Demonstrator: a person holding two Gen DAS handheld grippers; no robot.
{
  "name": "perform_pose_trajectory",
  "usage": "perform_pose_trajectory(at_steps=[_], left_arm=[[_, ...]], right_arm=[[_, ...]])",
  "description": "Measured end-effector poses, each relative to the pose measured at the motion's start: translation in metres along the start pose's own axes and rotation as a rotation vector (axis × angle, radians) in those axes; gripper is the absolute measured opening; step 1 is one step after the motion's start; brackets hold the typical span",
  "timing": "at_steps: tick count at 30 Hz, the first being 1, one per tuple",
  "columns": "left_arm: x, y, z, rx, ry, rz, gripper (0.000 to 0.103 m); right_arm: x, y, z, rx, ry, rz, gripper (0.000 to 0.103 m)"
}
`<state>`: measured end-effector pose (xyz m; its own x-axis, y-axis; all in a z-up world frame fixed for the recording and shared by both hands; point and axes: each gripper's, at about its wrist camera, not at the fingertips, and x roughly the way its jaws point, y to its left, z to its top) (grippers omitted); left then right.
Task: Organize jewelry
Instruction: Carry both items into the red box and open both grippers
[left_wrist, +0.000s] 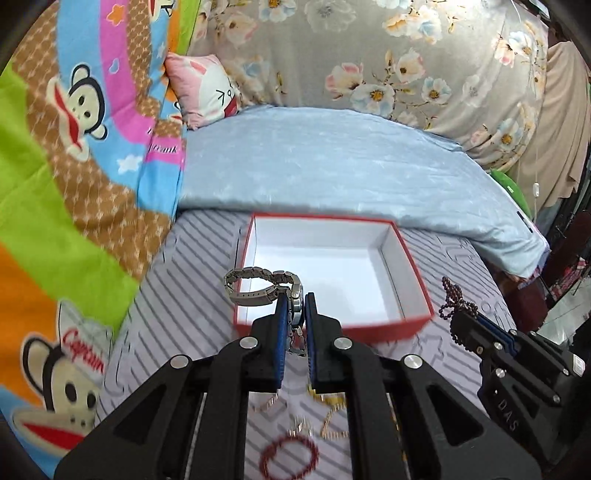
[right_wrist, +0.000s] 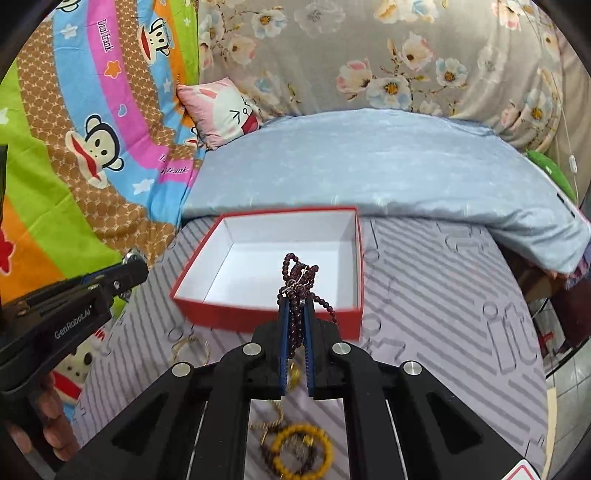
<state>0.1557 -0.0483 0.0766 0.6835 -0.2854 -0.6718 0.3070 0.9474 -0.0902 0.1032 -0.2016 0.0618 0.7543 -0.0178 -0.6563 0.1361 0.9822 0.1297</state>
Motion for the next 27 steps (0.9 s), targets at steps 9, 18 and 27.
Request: perform_pose_trajectory(at_steps=[9, 18, 27], left_arm=[[0.084, -0.002, 0.053, 0.038, 0.019, 0.017, 0.008], [0.145, -0.004, 0.062, 0.045, 0.070, 0.028, 0.008], [0.178, -0.005, 0.063, 0.047, 0.111, 0.036, 0.009]], right_arm=[[0.082, -0.013, 0.052, 0.024, 0.048, -0.004, 0.006], [0.139, -0.016, 0.061, 0.008, 0.113, -0.018, 0.006], [0.166, -0.020, 0.061, 0.003, 0.156, -0.032, 0.008]])
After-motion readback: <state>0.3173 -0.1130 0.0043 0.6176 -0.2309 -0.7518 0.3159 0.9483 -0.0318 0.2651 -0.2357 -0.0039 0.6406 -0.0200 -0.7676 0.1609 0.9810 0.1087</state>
